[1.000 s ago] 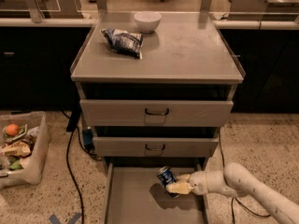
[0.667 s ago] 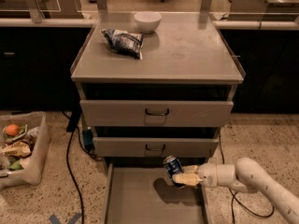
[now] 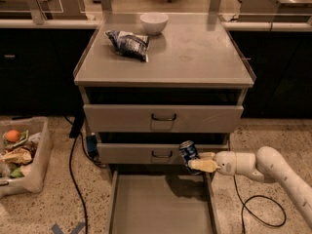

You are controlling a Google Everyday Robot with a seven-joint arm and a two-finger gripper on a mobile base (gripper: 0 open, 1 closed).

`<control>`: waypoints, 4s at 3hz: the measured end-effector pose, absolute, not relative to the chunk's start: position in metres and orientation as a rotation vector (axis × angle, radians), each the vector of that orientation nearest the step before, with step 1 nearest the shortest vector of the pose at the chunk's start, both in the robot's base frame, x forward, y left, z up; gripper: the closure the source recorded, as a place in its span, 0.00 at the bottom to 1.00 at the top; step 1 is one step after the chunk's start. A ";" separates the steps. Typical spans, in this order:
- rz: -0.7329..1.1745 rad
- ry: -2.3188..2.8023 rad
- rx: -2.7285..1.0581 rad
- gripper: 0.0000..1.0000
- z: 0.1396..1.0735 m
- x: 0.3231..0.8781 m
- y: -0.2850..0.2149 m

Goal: Pick pepsi can from bottom drawer and place on counter

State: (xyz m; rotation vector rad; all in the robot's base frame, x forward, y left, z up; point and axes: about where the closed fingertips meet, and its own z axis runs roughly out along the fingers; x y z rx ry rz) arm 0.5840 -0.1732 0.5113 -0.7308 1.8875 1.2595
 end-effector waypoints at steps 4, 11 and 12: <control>1.480 1.523 -0.741 1.00 0.683 0.599 -0.160; 1.505 1.208 -0.997 1.00 0.920 0.641 -0.112; 1.452 1.181 -0.983 1.00 0.938 0.652 -0.124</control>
Offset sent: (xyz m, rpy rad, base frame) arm -0.0102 0.0052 0.0230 0.0400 -0.0108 0.0165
